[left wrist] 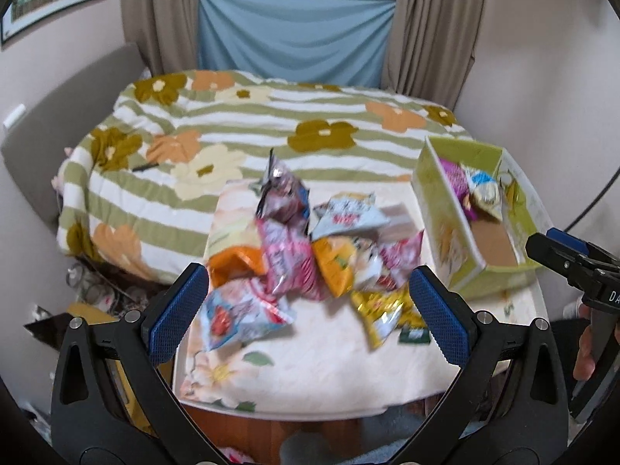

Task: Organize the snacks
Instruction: 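Withdraw both tools from the box back toward the snack pile, then grasp the red-white flakes bag with the left tool while the right tool grasps a gold bag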

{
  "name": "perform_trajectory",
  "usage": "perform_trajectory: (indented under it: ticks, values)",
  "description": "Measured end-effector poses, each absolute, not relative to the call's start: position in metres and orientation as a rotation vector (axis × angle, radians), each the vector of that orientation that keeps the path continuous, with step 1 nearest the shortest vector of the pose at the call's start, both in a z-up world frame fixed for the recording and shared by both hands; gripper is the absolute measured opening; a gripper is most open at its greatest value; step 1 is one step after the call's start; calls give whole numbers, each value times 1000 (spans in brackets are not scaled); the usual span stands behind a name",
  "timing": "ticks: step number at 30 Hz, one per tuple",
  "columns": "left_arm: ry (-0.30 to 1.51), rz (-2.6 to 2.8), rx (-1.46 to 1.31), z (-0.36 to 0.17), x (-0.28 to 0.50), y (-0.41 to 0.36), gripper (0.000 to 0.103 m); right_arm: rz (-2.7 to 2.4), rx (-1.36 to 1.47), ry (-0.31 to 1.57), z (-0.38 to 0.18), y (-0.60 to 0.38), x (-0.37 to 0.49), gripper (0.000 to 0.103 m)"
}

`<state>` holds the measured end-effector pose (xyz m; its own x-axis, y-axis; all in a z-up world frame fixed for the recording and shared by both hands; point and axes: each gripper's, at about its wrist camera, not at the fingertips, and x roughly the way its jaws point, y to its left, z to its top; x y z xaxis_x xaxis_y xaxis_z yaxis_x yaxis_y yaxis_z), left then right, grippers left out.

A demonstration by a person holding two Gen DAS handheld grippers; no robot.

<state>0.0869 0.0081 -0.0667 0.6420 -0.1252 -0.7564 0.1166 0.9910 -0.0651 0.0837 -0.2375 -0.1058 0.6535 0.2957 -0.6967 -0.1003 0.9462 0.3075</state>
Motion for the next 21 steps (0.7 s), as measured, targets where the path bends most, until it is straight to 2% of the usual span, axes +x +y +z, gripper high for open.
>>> perform_trajectory:
  ticks: [10, 21]
  values:
    - [923, -212, 117, -130, 81, 56, 102, 167, 236, 872, -150, -164, 66, 99]
    - [888, -188, 467, -205, 96, 43, 102, 140, 66, 922, -217, -114, 79, 99]
